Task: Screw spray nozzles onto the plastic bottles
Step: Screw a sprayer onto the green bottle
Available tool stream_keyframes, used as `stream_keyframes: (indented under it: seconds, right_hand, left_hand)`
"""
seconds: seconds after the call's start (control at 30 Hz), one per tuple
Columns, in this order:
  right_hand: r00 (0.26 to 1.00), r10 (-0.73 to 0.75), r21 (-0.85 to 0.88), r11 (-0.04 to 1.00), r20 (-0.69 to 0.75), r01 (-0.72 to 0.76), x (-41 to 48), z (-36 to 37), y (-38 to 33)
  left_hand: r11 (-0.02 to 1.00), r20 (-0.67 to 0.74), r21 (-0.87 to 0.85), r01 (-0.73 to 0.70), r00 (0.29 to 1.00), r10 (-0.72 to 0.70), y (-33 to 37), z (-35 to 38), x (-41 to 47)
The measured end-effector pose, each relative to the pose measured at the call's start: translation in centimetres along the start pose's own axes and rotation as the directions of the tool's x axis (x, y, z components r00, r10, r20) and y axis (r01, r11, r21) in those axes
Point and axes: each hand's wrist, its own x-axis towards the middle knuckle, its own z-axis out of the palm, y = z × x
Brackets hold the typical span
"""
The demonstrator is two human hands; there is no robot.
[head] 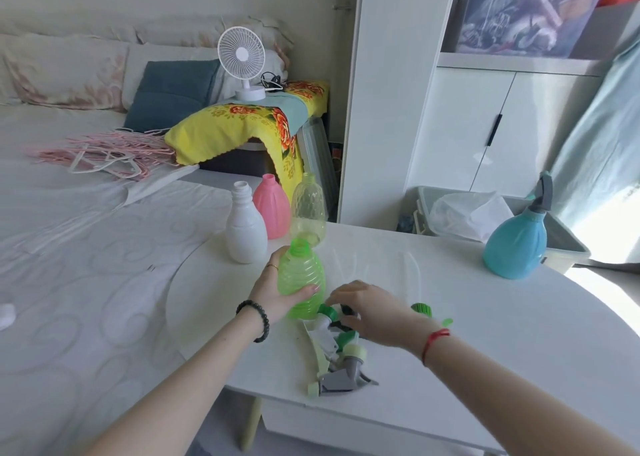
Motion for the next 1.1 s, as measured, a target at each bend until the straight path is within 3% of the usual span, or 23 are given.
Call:
stream_keyframes:
  seconds: [0.1, 0.27, 0.43, 0.53, 0.6, 0.67, 0.77, 0.87, 0.97, 1.1]
  right_hand:
    - [0.999, 0.005, -0.223, 0.975, 0.044, 0.005, 2.1, 1.4, -0.6]
    - [0.991, -0.096, -0.364, 0.924, 0.088, 0.122, 2.4, 1.2, 0.6]
    - [0.98, -0.183, -0.399, 0.895, 0.081, 0.2, 1.7, 0.7, 1.9]
    - [0.982, -0.191, -0.361, 0.915, 0.0, 0.178, 1.3, -1.7, 3.1]
    - [0.973, -0.166, -0.269, 0.956, -0.159, 0.119, 1.2, -4.0, 3.4]
    - [0.925, -0.054, -0.04, 0.998, -0.376, 0.042, 1.5, -6.7, 2.5]
    - [0.807, 0.187, 0.369, 0.928, -0.56, 0.042, 2.9, -10.4, -0.1]
    - [0.807, 0.333, 0.732, 0.66, -0.487, 0.17, 4.4, -12.8, -2.6]
    - [0.846, 0.377, 0.888, 0.406, -0.377, 0.215, 5.2, -13.3, -4.5]
    - [0.851, 0.415, 0.937, 0.266, -0.321, 0.224, 5.9, -12.5, -5.3]
  left_hand:
    - [1.0, 0.011, 0.002, -0.002, 1.0, 0.002, -0.1, 0.0, 0.0]
    - [1.0, 0.012, 0.006, -0.007, 1.0, 0.007, 0.0, -0.1, -0.1]
    - [1.0, 0.005, 0.008, -0.018, 1.0, 0.018, 0.2, -0.2, -0.3]
    - [1.0, 0.001, 0.005, -0.02, 1.0, 0.02, 0.2, -0.2, -0.2]
    - [1.0, 0.002, 0.006, -0.017, 1.0, 0.017, 0.1, -0.1, -0.3]
    - [1.0, 0.009, 0.001, -0.009, 1.0, 0.009, 0.1, -0.1, -0.2]
    - [1.0, 0.021, -0.005, -0.004, 1.0, 0.004, 0.1, -0.1, -0.1]
    - [1.0, 0.027, -0.022, -0.012, 1.0, 0.013, 0.0, -0.1, -0.1]
    - [1.0, 0.028, -0.027, -0.014, 0.999, 0.015, 0.1, -0.1, -0.3]
    - [0.998, 0.029, -0.051, -0.023, 0.999, 0.025, 0.0, -0.1, -0.3]
